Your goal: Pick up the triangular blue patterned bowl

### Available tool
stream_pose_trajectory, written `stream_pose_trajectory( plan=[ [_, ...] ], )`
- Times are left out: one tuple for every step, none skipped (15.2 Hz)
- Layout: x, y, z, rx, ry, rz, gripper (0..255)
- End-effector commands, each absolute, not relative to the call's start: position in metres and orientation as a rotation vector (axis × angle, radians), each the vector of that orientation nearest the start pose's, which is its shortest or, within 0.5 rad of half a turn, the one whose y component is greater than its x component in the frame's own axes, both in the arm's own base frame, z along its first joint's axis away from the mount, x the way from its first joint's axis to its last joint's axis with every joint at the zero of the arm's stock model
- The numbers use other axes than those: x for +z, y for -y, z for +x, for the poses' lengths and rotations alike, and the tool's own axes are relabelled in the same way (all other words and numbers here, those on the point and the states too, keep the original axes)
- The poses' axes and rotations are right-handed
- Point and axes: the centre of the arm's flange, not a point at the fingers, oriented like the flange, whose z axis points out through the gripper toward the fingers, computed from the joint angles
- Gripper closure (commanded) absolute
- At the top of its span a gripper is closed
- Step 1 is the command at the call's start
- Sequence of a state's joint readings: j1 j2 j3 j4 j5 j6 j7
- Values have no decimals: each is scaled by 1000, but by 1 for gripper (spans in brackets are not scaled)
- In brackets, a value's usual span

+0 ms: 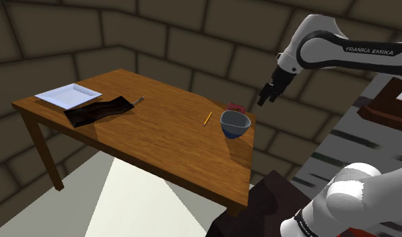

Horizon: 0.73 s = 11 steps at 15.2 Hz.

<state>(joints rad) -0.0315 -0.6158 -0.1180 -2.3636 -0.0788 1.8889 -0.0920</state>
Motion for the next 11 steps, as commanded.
stream_pose_trajectory(
  plan=[
    [540,89,393,-204,-25,-3133,0],
    [531,98,401,-197,-20,-3121,0],
    [521,106,409,-190,-16,-3108,0],
    [512,114,416,-183,-11,-3096,0],
    [503,122,424,-176,-7,-3083,0],
    [493,130,432,-170,-3,-3070,0],
    [484,138,439,-163,1,-3058,0],
    [474,146,447,-156,6,-3045,0],
    [464,153,455,-149,10,-3032,0],
    [454,161,462,-143,14,-3020,0],
    [444,168,470,-136,18,-3007,0]
  ],
)
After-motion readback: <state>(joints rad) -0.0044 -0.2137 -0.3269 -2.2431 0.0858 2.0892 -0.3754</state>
